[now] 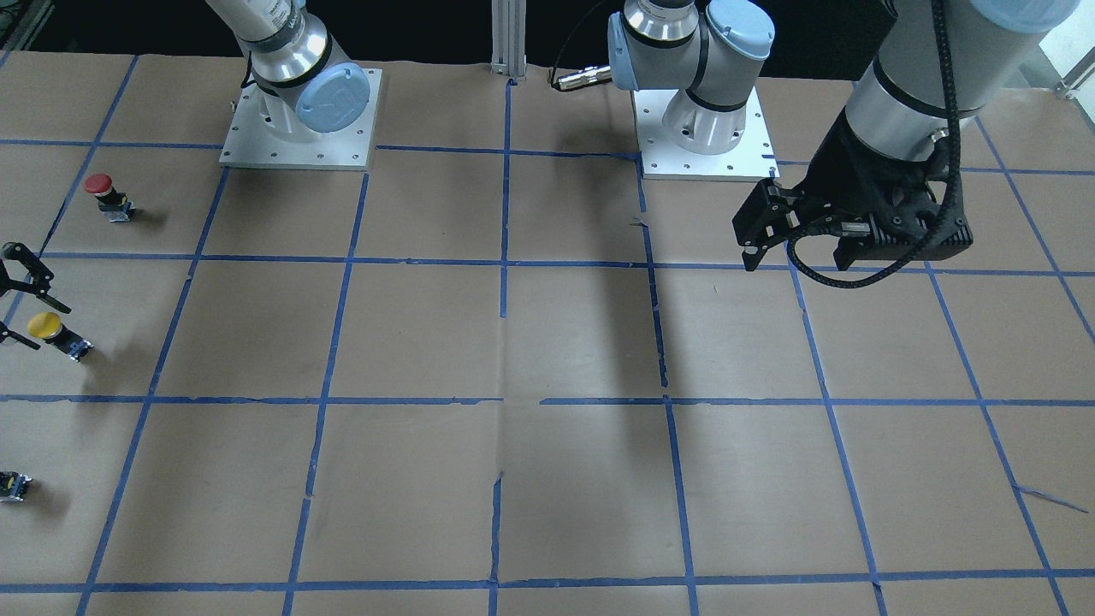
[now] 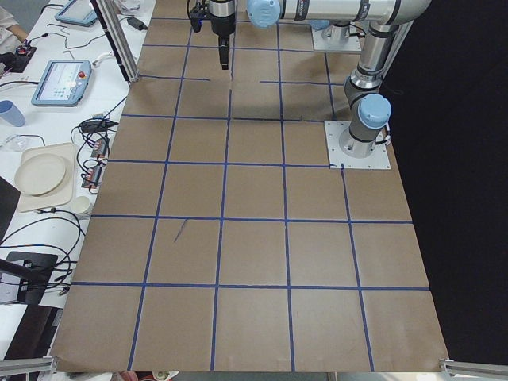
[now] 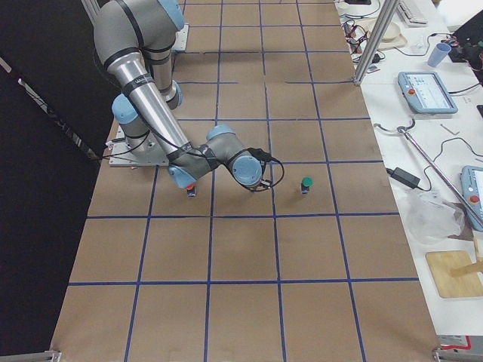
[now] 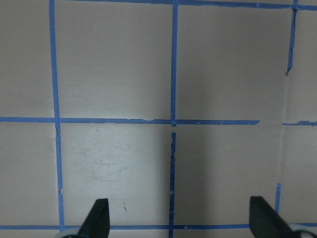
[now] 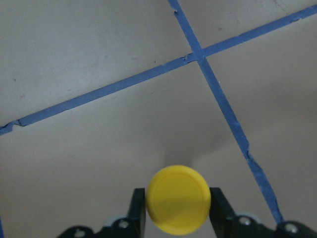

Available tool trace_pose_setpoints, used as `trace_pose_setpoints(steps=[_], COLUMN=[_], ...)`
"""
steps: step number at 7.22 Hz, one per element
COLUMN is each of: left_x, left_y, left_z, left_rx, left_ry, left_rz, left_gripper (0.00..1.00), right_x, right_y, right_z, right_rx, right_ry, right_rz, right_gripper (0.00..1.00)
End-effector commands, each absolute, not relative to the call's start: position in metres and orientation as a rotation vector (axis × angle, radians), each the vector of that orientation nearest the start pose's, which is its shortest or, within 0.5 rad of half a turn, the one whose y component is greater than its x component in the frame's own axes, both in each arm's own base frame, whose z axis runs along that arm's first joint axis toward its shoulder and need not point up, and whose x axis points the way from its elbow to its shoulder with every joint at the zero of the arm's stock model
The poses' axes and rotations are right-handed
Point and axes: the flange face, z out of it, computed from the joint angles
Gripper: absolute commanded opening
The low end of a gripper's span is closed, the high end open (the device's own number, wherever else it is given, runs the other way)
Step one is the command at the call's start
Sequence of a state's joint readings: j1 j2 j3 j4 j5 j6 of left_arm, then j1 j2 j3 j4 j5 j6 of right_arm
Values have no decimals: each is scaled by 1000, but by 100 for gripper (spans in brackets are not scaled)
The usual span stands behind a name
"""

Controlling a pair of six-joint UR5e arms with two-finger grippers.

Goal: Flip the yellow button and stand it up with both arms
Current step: 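Lower the button upright onto the table with the right gripper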

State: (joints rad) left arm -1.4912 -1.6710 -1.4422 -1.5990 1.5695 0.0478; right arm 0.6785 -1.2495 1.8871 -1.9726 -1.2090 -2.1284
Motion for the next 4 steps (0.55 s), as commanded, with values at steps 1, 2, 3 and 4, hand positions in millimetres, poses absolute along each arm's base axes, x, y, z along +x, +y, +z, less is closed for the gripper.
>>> trace_pose_setpoints(steps=[1,2,3,4], left_x=[-90,-91,-89,-89], left_y=[-543,-542,-543,-543], left_z=[495,494,497,496], left_rx=[-46,-53,-60,-61], left_ry=[3137,3145,3152,3152], left_rz=[12,19,9,13], left_gripper=[100,100,100,100], right_x=[-303,-299,-297,-289], right_y=[-463,-464,-462,-458], right_z=[224,233,250,278], right_rx=[-1587,-1588,-1517,-1432], right_ry=[2367,2370,2440,2534], right_rz=[-524,-522,-513,-501], right_gripper=[99,98,98,99])
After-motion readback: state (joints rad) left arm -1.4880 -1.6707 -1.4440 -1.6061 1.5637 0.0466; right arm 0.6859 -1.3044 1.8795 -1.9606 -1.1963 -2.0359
